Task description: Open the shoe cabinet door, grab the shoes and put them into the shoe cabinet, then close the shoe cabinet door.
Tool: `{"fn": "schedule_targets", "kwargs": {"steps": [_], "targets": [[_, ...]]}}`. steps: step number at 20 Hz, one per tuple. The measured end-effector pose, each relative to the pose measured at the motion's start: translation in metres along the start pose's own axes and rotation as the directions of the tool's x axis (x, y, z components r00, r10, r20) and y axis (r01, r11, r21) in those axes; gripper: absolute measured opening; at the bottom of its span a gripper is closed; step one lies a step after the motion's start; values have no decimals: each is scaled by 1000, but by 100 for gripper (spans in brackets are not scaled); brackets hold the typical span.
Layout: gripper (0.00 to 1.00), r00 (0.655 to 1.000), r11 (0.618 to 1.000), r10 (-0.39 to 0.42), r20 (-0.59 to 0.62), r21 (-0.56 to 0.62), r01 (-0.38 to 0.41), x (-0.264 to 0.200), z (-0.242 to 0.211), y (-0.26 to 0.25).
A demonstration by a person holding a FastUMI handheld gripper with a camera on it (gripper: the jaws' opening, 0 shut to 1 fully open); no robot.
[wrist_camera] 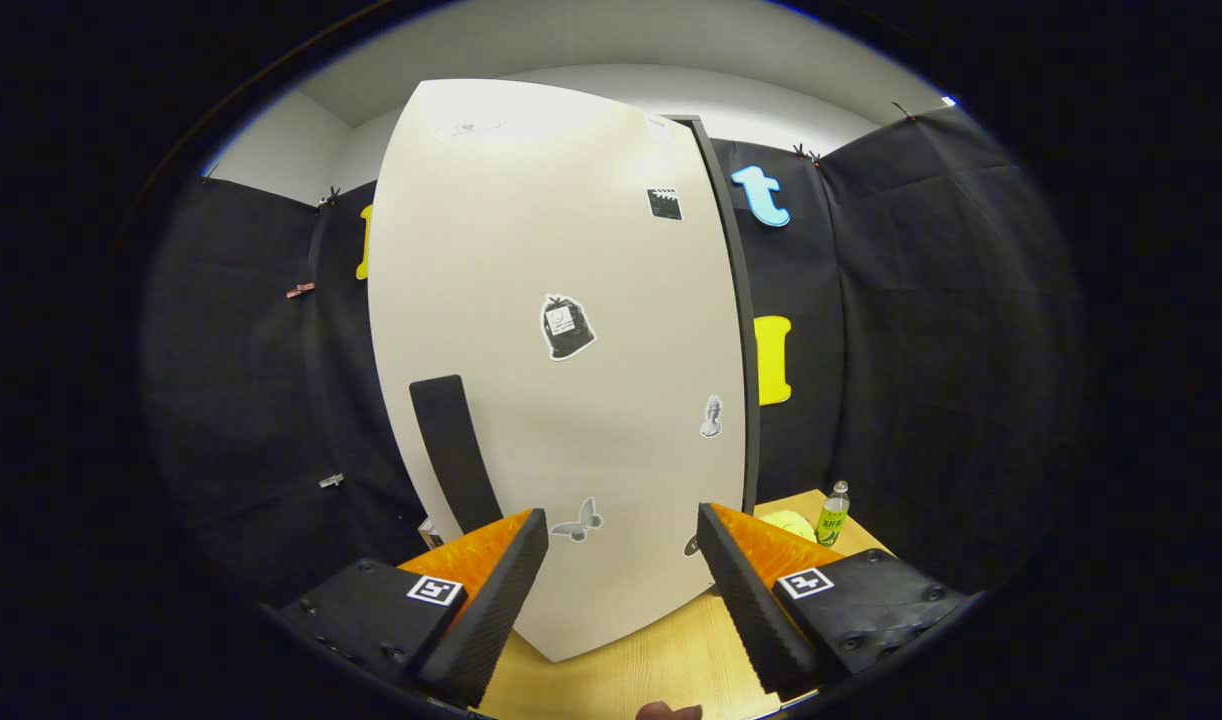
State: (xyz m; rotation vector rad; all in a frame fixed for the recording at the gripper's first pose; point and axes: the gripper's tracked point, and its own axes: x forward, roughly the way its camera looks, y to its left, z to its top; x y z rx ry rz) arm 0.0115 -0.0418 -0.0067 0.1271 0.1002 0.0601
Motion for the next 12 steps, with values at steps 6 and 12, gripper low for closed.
{"fn": "schedule_targets", "kwargs": {"steps": [6, 12], "targets": [[98, 995, 996, -58, 76, -60, 63, 3, 16, -13], [98, 997, 997, -65, 41, -50, 67, 7, 1, -13]]}}
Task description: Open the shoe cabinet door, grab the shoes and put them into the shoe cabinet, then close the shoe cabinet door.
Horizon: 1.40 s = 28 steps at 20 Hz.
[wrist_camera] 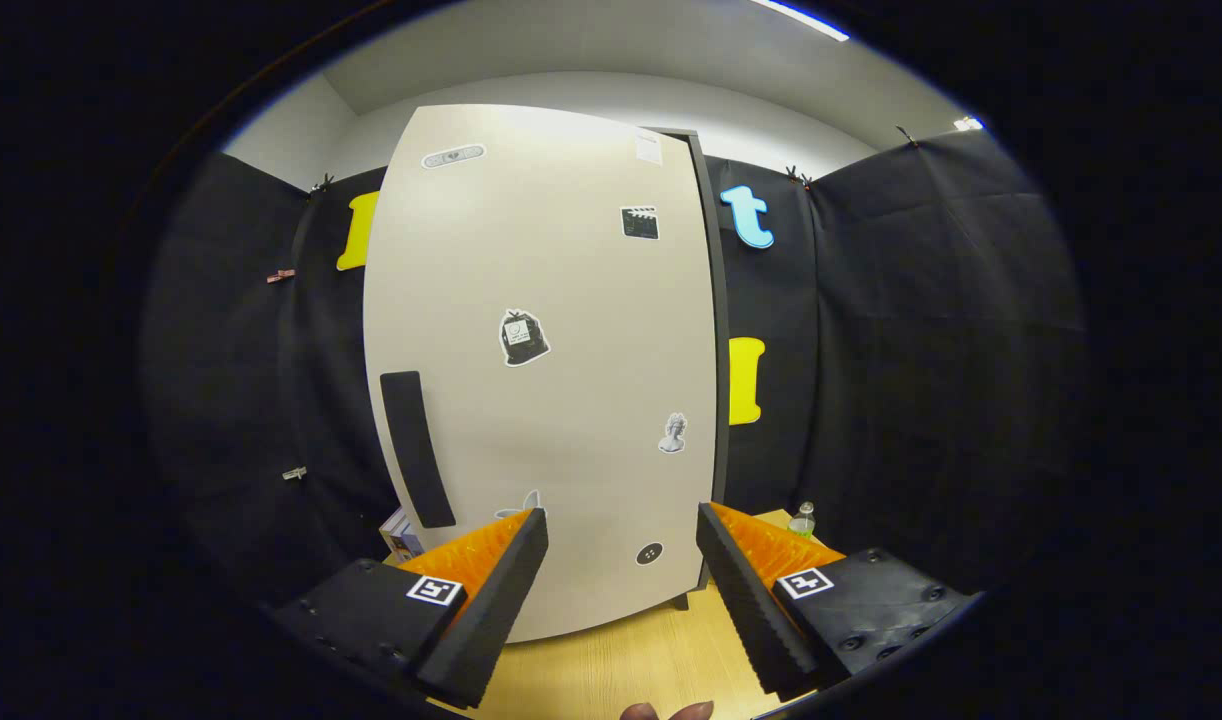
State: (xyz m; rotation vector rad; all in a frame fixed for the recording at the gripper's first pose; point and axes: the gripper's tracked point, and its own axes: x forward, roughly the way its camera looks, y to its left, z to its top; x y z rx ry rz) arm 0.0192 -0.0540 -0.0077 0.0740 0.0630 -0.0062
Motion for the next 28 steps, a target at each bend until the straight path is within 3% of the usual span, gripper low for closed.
{"fn": "schedule_targets", "kwargs": {"steps": [5, 10, 28], "targets": [[98, 1000, 997, -19, 17, -72, 20, -1, 1, -9], [98, 998, 997, -18, 66, -76, 23, -5, 17, -5], [97, 998, 994, -1, 59, -106, 7, -13, 20, 5]]}}
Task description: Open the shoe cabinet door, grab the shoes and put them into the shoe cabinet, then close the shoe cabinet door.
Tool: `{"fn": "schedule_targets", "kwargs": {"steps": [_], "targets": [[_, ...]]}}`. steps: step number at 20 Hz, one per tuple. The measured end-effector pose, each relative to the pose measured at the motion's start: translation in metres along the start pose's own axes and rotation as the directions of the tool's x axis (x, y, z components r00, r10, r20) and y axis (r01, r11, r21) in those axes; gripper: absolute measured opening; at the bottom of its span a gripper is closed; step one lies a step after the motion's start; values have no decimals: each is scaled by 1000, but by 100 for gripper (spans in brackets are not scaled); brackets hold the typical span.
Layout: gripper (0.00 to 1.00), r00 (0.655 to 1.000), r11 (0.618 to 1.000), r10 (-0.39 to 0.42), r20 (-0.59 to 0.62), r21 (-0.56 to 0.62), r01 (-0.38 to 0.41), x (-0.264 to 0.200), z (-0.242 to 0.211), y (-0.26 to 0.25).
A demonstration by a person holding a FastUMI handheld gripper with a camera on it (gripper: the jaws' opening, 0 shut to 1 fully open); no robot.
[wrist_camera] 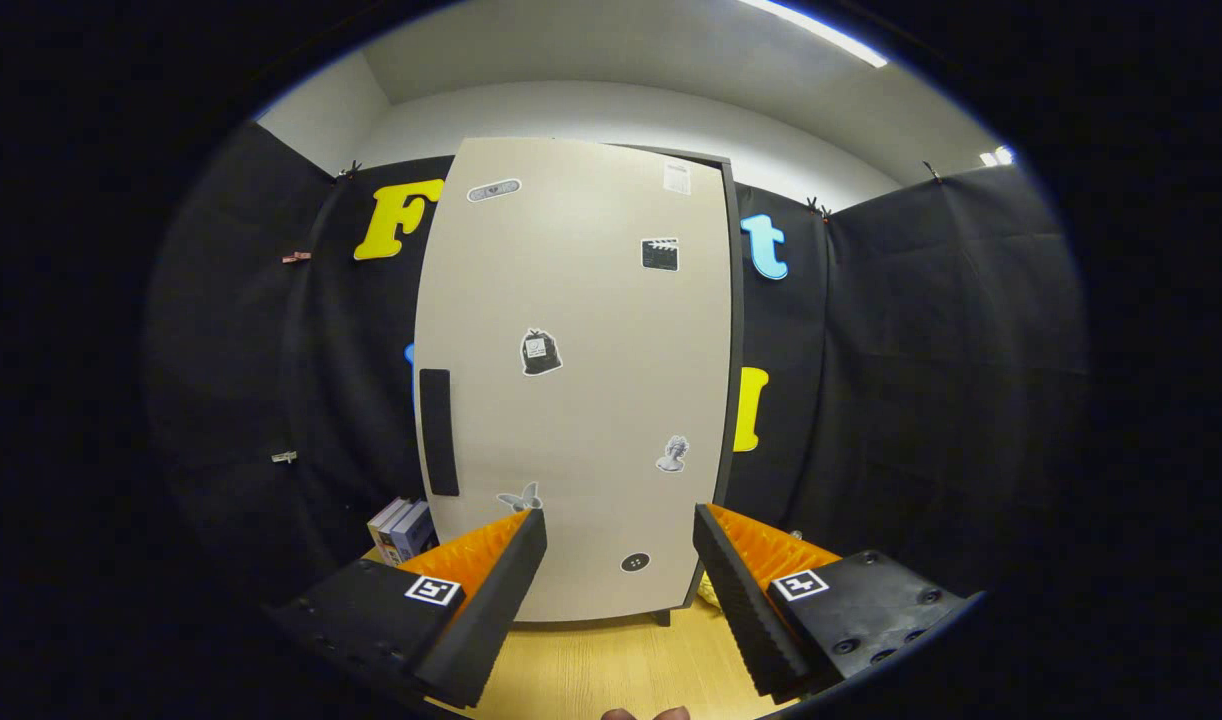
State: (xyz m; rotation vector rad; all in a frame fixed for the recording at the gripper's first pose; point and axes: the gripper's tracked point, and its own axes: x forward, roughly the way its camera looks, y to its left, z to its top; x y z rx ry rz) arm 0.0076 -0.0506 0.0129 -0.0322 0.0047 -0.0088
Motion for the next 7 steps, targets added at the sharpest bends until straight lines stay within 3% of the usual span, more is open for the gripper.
{"fn": "schedule_targets", "kwargs": {"steps": [7], "targets": [[97, 1000, 1000, -3, -8, 18, 3, -3, -1, -4]]}}
